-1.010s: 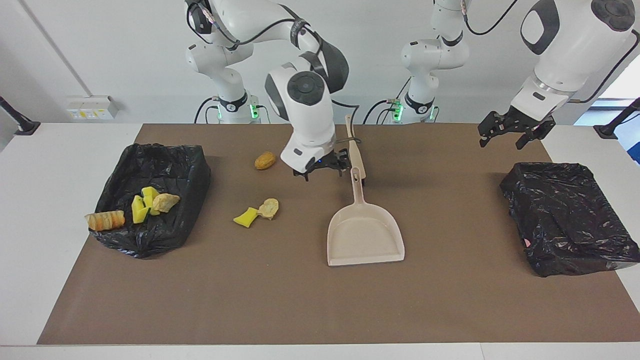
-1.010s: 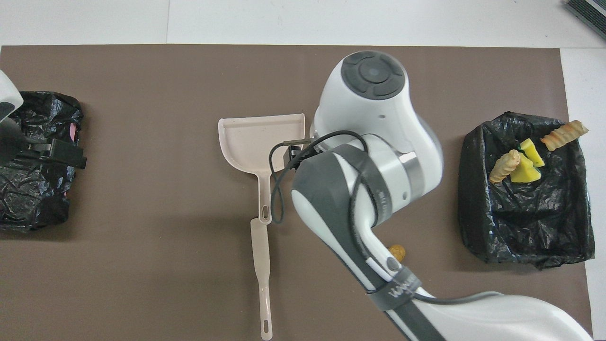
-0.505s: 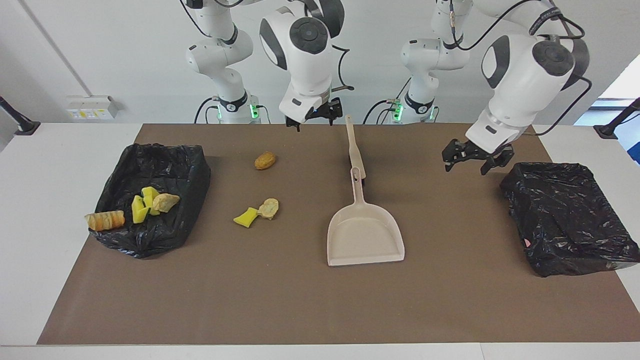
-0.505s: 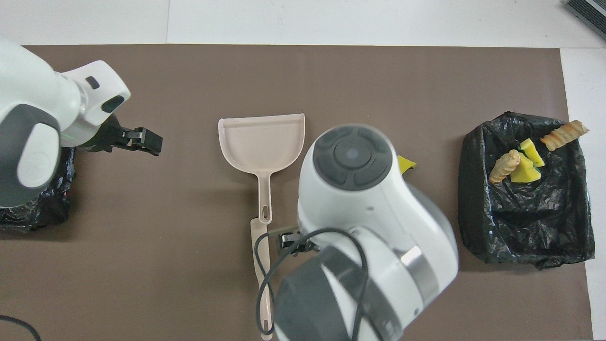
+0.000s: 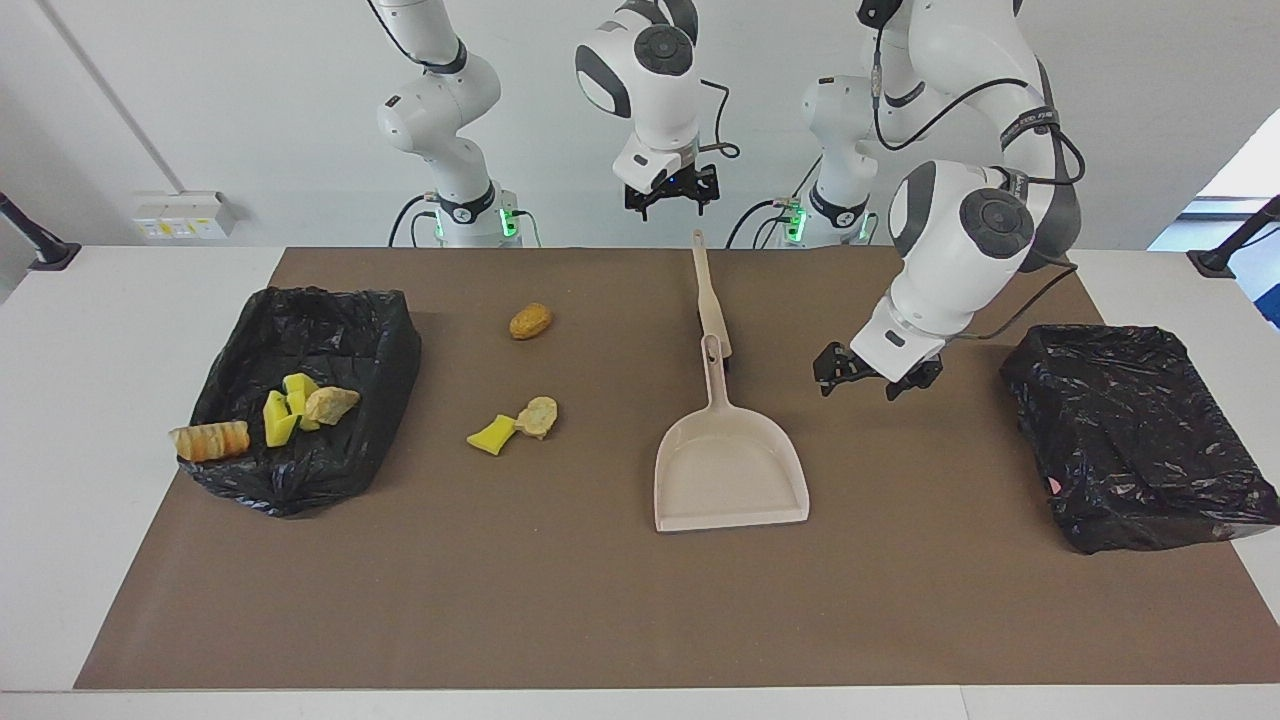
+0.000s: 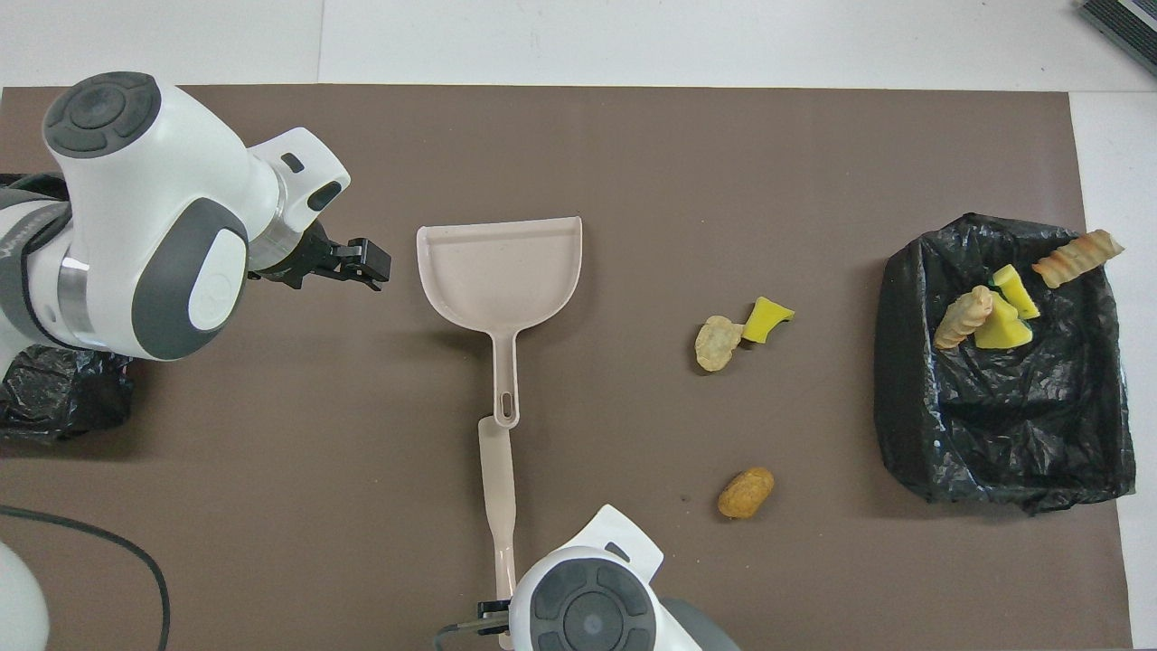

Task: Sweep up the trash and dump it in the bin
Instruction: 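Release the dustpan and withdraw the right gripper toward the robot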

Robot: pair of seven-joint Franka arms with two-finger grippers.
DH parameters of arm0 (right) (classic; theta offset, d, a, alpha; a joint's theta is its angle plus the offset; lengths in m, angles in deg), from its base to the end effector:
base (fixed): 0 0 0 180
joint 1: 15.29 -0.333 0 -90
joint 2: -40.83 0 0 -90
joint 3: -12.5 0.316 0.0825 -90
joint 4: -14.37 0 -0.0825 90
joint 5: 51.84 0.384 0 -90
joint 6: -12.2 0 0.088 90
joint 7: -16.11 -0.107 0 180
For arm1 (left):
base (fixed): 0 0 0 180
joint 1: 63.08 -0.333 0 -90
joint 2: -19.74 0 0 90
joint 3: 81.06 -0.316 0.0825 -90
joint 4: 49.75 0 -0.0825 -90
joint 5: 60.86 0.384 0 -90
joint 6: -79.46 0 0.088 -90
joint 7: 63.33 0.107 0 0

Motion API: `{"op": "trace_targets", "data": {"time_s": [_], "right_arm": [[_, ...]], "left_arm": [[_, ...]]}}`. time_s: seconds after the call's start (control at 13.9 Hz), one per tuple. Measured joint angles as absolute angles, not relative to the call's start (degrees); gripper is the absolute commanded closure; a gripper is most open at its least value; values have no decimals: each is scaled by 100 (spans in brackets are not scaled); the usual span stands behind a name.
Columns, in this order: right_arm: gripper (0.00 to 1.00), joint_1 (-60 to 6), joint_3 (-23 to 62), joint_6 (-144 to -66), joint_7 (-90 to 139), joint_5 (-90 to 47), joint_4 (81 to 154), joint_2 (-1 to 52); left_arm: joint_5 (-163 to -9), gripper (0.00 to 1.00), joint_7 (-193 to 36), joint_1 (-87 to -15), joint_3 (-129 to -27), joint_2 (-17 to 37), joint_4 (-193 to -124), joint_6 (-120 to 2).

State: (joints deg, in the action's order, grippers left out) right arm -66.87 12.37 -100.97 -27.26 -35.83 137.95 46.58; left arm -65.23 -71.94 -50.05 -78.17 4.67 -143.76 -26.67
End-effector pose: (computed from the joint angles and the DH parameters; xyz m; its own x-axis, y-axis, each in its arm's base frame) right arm 0.3033 0.4088 0.4378 0.9711 0.0330 -0.2365 0.0063 -0.9936 -0.1124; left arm 0.6089 -0.1770 0.4582 0.9924 -0.1052 -0.0643 -0.1002 -0.9920 0.0763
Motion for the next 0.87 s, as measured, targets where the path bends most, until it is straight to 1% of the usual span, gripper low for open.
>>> {"op": "trace_targets", "data": {"time_s": [0.22, 0.43, 0.51, 0.65, 0.72, 0.79, 0.87], "right_arm": [[0, -6914, 1231, -10852, -2824, -3478, 14197, 4512], [0, -7229, 1230, -11631, -3148, -3469, 14279, 4031], [0, -7317, 1232, -11784, -3206, -3469, 14278, 3861], [1, -7365, 1231, -11884, -3214, -3468, 14273, 3698], [15, -7365, 1230, -11898, -3214, -3468, 14272, 3670], [24, -7367, 1229, -11919, -3214, -3467, 14271, 3652], [25, -7371, 1229, -11923, -3214, -3467, 14270, 3647]], "left_arm": [[-6523, 0, -7194, -5005, -7819, 467, -14366, -2667], [-6523, 0, -7194, -5005, -7819, 467, -14366, -2667], [-6523, 0, -7194, -5005, -7819, 467, -14366, -2667], [-6523, 0, -7194, -5005, -7819, 467, -14366, -2667], [-6523, 0, -7194, -5005, -7819, 467, -14366, -2667], [-6523, 0, -7194, -5005, -7819, 467, -14366, -2667], [-6523, 0, -7194, -5005, -7819, 467, -14366, -2667]]}}
